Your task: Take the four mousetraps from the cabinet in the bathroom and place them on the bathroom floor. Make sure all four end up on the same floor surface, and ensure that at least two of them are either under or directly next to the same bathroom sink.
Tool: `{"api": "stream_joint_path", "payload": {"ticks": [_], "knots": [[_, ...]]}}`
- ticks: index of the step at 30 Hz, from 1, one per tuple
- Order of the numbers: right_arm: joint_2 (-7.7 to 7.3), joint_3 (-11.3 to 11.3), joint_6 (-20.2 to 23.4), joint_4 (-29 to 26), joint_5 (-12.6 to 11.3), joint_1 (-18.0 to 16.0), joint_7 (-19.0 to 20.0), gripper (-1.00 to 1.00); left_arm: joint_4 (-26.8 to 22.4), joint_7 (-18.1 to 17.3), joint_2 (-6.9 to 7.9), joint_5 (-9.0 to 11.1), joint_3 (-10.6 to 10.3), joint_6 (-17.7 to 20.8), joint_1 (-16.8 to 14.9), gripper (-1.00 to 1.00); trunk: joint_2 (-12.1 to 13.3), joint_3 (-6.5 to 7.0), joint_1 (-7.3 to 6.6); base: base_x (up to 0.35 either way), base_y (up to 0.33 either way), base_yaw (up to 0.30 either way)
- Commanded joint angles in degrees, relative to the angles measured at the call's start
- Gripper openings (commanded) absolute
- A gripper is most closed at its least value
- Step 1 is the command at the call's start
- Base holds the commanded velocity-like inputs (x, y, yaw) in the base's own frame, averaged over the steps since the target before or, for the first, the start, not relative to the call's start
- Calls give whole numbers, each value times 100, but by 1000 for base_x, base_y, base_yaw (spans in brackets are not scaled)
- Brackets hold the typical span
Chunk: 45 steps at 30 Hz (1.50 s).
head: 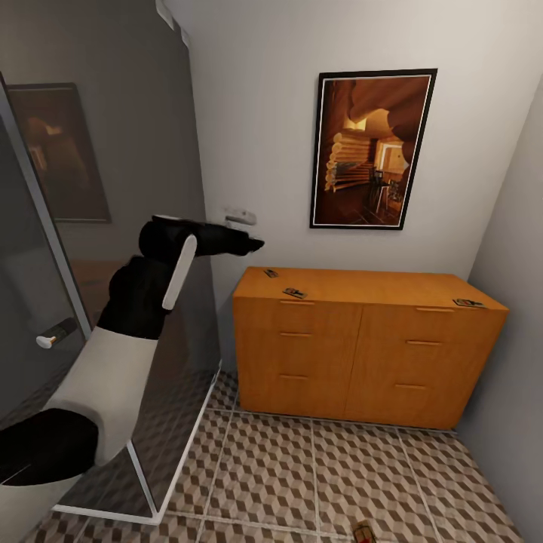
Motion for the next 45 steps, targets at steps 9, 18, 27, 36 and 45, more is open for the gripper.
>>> {"api": "stream_joint_path", "payload": {"ticks": [9,18,27,36,45], "knots": [[0,138,-6,2,13,-4,-71,-100,638,-2302,407,-29,-1178,-42,-5,100,-4,-6,0,0,0,0],[0,145,-6,6,13,-4,-71,-100,681,-2711,540,-120,-1909,-77,-5,100,-4,-6,0,0,0,0],[0,146,-6,5,13,-4,-71,-100,664,-2750,587,-132,-1977,-73,-5,100,-4,-6,0,0,0,0],[-18,146,-8,9,0,-4,-74,-100,649,-2761,586,-134,-1996,-68,-5,100,-4,-6,0,51,0,0],[-47,139,762,37,-18,126,201,-100,645,-2763,569,-134,-2170,-63,-5,100,-4,-6,0,194,0,0]]}}
